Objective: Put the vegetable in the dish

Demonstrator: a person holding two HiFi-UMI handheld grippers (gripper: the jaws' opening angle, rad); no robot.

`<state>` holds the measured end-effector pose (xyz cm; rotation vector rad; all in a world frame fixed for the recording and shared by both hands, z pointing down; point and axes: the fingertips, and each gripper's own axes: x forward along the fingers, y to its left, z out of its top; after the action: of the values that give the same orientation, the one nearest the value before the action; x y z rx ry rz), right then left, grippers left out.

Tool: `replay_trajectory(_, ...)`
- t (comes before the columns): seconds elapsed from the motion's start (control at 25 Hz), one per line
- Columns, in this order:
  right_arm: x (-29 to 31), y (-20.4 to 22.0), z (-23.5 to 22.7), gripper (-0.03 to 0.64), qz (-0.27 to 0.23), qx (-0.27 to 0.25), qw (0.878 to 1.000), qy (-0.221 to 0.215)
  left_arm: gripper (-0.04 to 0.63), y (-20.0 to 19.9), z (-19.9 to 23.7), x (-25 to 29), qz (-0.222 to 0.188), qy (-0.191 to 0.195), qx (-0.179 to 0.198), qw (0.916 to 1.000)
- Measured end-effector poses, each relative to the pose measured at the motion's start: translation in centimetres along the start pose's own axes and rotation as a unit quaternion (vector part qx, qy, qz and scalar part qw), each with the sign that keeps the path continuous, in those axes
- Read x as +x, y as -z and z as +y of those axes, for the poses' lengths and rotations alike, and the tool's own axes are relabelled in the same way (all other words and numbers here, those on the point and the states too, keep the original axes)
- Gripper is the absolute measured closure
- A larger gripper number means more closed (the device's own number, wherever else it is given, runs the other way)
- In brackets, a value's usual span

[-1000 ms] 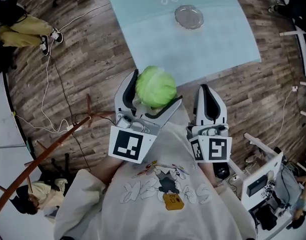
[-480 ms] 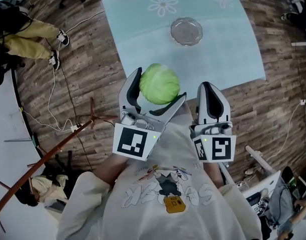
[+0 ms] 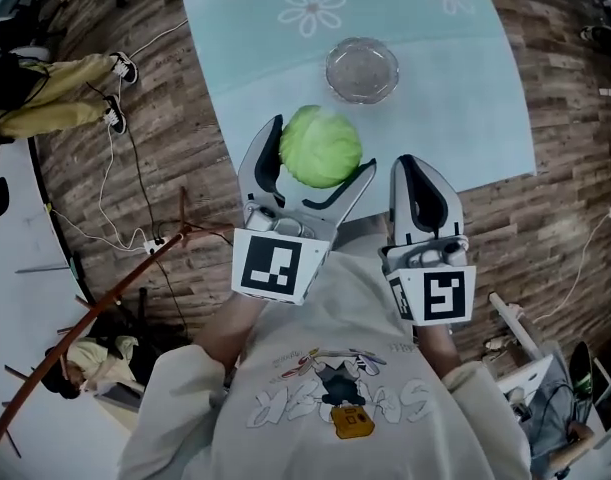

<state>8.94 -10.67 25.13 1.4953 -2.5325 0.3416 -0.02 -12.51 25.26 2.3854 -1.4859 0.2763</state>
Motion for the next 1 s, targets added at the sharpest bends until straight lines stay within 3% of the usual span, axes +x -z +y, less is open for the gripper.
replay_trajectory(1.0,8.5,7.8,-8.3,0.584,0.072,0.007,0.997,-0.022,0.081,6.6,1.5,14.1,0.047,-0.025,0.053,0.9972)
